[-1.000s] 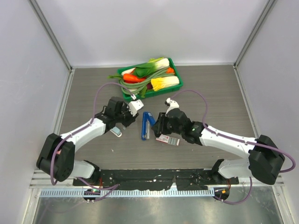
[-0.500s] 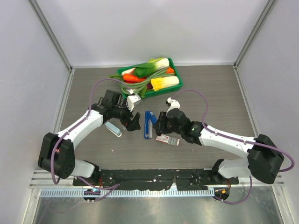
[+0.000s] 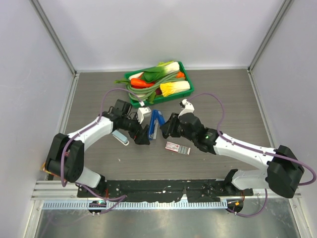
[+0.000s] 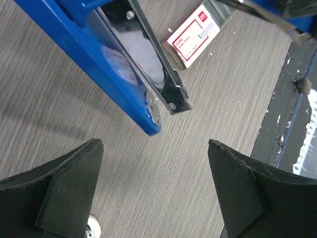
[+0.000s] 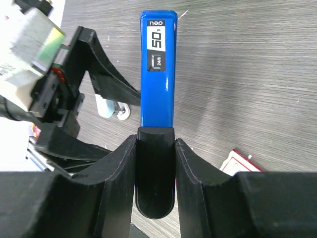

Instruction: Unload the staples from the stapler

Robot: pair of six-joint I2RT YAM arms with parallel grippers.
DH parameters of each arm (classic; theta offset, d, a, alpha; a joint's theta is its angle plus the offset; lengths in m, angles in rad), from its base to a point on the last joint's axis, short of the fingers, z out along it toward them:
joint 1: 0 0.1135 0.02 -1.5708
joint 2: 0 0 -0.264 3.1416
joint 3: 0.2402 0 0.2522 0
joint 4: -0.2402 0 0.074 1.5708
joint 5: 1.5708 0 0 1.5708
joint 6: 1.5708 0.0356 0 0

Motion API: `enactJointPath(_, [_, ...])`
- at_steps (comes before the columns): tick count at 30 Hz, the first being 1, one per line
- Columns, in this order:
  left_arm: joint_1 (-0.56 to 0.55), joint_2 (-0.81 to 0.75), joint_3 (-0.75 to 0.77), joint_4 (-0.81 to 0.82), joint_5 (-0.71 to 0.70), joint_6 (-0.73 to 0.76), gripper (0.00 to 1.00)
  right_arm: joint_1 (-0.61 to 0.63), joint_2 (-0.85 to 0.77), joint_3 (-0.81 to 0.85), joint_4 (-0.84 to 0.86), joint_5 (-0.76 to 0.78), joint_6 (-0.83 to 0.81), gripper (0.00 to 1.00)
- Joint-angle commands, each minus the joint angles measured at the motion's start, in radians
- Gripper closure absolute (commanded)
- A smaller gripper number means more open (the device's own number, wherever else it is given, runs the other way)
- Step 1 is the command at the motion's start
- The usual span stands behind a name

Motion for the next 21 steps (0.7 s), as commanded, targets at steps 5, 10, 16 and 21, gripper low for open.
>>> enactJointPath(5, [-0.013,-0.004,-0.032,0.135,-0.036,-0.001,0.18,-0.001,-0.068,0.060,0.166,-0.008,0.078,0.99])
enactJointPath(10, [-0.013,-0.001,-0.029,0.149,-0.056,0.021,0.23,0.001,-0.079,0.059,0.166,-0.031,0.092,0.99])
enactJointPath(16, [-0.015,-0.005,-0.026,0.152,-0.071,0.050,0.35,-0.001,-0.085,0.011,0.215,-0.056,0.144,0.99])
enactJointPath(21, [-0.015,-0.021,-0.040,0.199,-0.105,0.049,0.57,-0.001,-0.077,-0.010,0.244,-0.085,0.171,0.99])
